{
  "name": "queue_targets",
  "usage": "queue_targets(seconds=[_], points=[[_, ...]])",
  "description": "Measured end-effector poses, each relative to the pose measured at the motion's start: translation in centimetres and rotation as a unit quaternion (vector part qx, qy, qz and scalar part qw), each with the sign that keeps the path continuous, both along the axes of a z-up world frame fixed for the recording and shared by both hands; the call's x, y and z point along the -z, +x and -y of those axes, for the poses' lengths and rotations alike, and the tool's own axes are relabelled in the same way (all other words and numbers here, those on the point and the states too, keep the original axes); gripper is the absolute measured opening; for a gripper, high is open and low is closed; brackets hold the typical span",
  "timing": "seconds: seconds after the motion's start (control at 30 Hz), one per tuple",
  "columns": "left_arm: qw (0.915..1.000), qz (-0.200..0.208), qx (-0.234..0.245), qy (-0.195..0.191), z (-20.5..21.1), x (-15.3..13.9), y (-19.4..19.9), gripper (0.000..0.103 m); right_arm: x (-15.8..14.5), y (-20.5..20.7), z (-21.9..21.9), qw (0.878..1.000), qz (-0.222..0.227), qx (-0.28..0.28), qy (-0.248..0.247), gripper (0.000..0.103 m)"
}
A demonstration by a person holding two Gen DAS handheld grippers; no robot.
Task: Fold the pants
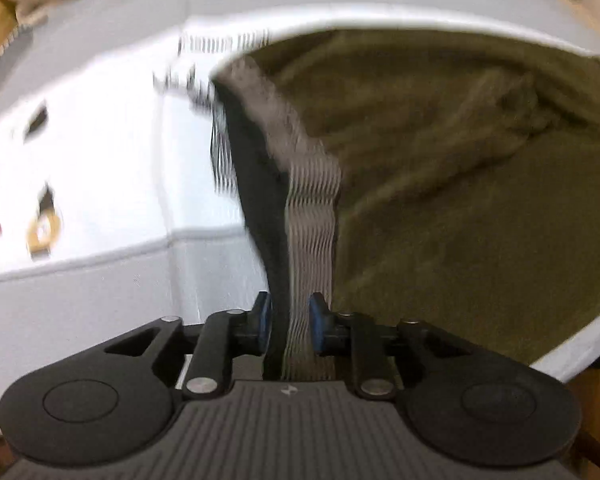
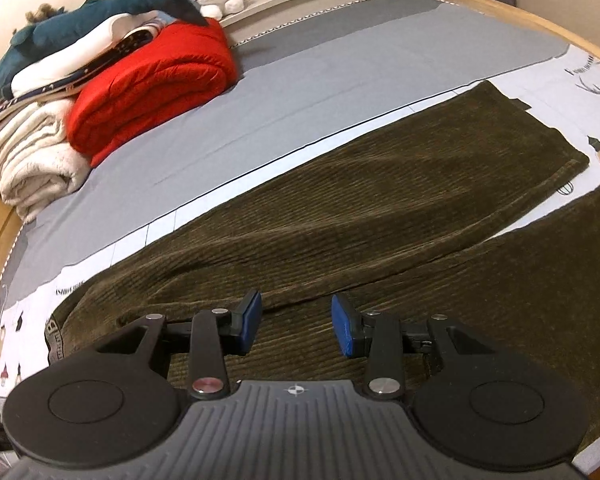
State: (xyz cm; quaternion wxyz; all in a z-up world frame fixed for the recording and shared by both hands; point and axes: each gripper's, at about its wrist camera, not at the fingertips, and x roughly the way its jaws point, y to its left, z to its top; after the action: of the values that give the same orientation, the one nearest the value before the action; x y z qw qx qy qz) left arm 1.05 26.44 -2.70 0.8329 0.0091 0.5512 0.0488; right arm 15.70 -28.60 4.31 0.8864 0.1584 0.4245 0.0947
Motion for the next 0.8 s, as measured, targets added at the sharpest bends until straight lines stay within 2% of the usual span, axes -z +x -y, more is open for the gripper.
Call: queue_targets(seconds=[0.07,0.17,0.23,0.3,0.33,0.37,0.43,0.57,0.8], points=[[0.9988,0.034,0.015,-0.031,0.7,-1.3,0.0,0.031,0.0,0.1,-0.3,1.0,-0.001,-0.005,-0.005,0.041],[0.9957,0.041,0.072,-0.04,2.5,-1.1,0.2,0.031,0.2,0.0,-0.4,1.0,-0.003,-0.01,-0.01,0.041],[0.9932,0.016,0.112,-0.025,3.9,0.2,0.6,0.033,0.2,0.1,-0.4,1.0,-0.005,-0.009,-0.009,0.041],[0.9909,-0.057,0.122,0.011,4.7,3.1,0.9,0.037,0.1,0.1,-0.5,1.0,-0.004,-0.01,-0.008,0.041],[0.9893,-0.072,0.124,0.024,4.8,3.8,0.9,0.039,0.1,0.1,-0.5,1.0,-0.003,-0.01,-0.008,0.041],[0.9894,-0.067,0.127,0.024,4.8,3.4,1.1,0.039,0.1,0.1,-0.4,1.0,-0.002,-0.01,-0.008,0.041],[0.9937,-0.046,0.102,0.005,4.2,2.1,1.7,0.04,0.1,0.1,-0.3,1.0,-0.002,-0.008,-0.007,0.041],[0.9961,0.016,0.08,-0.035,4.0,-0.6,2.9,0.043,0.1,0.2,-0.4,1.0,0.0,-0.01,-0.012,0.041],[0.9956,0.069,0.058,-0.024,5.5,-2.5,5.9,0.052,0.2,0.2,-1.7,0.999,0.005,-0.024,-0.042,0.041]])
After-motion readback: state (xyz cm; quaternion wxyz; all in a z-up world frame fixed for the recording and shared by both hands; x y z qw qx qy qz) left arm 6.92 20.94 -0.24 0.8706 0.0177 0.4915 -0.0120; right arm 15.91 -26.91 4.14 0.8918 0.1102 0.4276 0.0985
